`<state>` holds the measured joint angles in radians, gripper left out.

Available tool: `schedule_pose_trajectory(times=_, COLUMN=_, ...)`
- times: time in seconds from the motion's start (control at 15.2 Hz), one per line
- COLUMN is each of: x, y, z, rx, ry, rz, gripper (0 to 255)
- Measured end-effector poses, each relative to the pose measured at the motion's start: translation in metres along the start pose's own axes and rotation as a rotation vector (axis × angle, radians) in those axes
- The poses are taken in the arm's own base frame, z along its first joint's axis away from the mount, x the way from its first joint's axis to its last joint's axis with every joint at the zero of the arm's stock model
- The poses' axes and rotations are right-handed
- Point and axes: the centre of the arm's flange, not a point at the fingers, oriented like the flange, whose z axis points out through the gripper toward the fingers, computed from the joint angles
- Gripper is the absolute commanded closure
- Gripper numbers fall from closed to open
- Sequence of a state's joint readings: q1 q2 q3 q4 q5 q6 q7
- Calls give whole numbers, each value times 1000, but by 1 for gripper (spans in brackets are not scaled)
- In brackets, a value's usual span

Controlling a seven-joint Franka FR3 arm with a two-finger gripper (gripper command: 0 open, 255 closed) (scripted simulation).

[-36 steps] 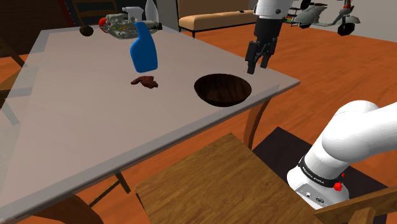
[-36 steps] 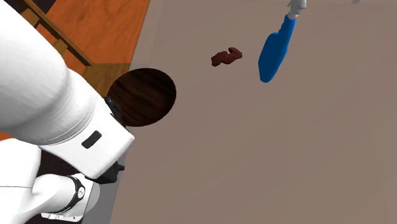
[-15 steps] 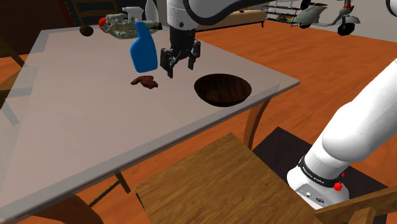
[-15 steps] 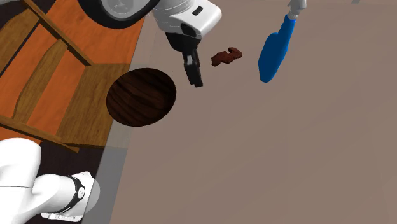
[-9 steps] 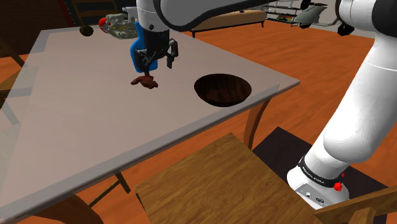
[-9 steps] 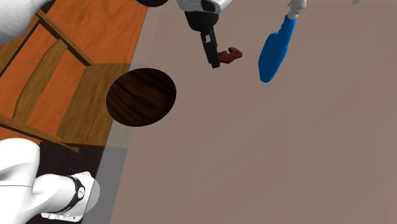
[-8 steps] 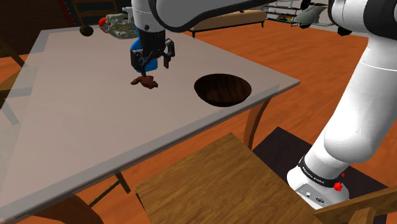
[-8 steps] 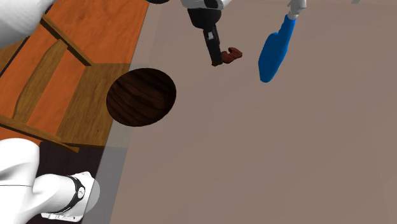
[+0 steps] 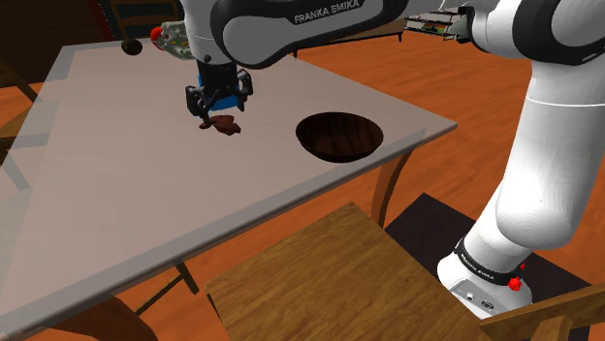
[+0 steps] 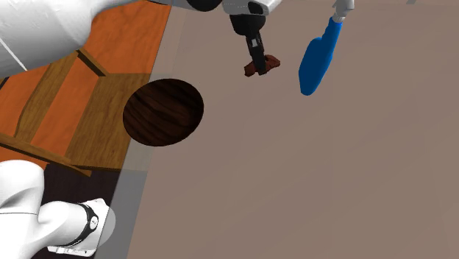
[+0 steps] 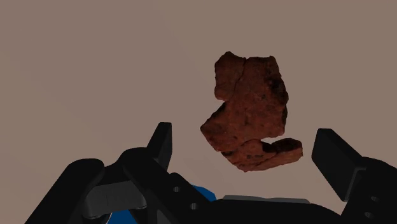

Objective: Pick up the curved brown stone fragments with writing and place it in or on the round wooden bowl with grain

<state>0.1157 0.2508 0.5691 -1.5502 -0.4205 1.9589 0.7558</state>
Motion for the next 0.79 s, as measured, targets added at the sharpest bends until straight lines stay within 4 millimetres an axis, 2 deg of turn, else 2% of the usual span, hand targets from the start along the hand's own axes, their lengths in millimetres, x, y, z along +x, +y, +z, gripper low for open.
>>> schedule_pose_trajectory(times=0.13, x=0, y=1, z=10, rx=0, ry=0, rz=0, gripper=0)
schedule_pose_trajectory(times=0.53, x=0, y=0, z=12, rx=0, ry=0, rz=0, gripper=0)
schedule_pose_trajectory(times=0.59, x=0, y=0, z=12, rx=0, ry=0, rz=0, gripper=255)
schedule_pose_trajectory(times=0.79, x=0, y=0, z=12, rx=0, ry=0, rz=0, gripper=255)
